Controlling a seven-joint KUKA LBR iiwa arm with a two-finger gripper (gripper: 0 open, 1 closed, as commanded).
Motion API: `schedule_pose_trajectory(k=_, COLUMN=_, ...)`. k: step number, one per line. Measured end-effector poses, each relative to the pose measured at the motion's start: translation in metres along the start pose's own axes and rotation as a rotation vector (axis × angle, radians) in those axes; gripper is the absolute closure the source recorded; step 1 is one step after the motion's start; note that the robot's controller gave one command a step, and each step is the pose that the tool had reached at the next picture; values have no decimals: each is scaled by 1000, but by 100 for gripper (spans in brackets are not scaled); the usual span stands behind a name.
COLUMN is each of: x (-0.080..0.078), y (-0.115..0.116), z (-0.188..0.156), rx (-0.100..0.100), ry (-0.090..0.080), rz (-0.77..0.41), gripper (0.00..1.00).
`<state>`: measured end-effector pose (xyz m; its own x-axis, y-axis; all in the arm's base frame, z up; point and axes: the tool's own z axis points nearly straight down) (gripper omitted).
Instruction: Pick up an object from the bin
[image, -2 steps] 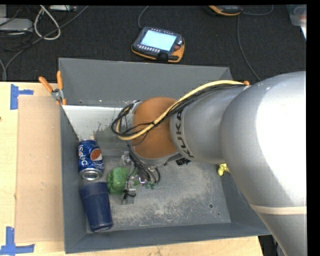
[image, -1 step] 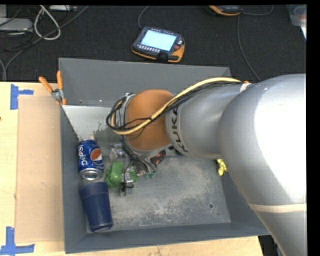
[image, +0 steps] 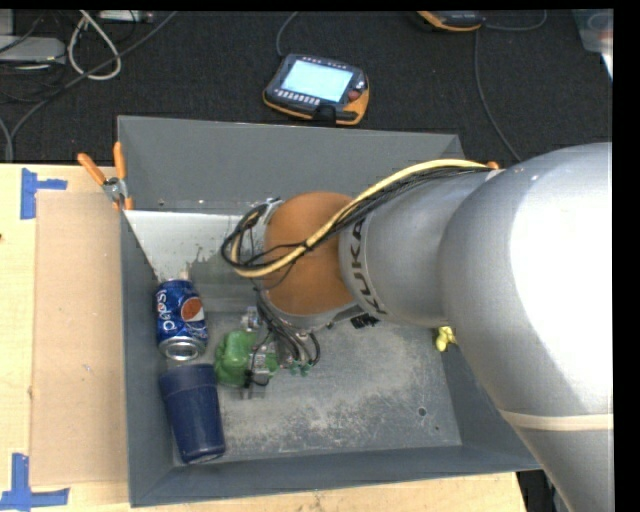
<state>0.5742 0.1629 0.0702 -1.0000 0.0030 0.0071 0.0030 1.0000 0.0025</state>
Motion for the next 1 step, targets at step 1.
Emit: schedule_pose_trajectory(k=1, x=0, y=0, z=0, rx=0, ry=0, rz=0, gripper=100)
